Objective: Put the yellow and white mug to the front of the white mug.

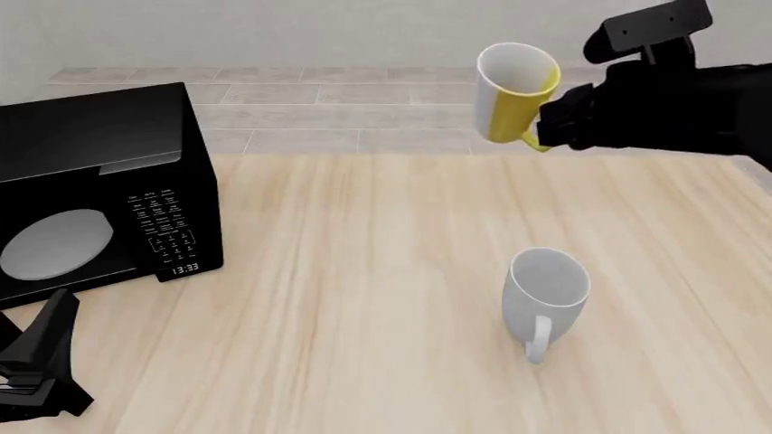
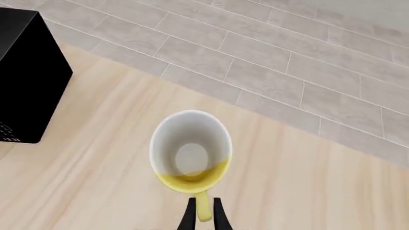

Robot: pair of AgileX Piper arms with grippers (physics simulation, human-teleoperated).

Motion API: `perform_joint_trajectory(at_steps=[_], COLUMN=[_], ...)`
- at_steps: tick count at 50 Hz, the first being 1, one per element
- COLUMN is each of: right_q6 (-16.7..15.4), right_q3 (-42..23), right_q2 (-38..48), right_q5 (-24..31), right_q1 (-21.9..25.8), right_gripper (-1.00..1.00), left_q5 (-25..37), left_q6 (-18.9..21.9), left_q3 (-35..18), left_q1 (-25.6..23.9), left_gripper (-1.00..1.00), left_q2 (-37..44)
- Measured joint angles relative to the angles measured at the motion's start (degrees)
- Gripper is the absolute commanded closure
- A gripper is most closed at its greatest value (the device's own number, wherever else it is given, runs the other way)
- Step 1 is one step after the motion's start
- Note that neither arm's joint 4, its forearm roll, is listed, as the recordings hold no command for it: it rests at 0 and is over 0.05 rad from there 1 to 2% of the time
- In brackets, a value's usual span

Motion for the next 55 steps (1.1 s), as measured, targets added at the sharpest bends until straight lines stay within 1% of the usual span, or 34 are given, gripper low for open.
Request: perform_joint_trajectory(at_steps=[36, 55], right_q6=[1.2, 2.1], right_q3=[4.2, 6.8], right_q2=[-3.1, -2.1], right_q5=[-1.0, -3.9], right_q1=[-4.3, -5.2], right_gripper=[1.0, 1.0], left_q5=[0.0, 0.0], left_q6=[0.0, 0.0], left_q3=[0.0, 0.0], left_q1=[0.0, 0.0], left_gripper=[-1.0, -1.0], left_q2=[0.0, 0.0])
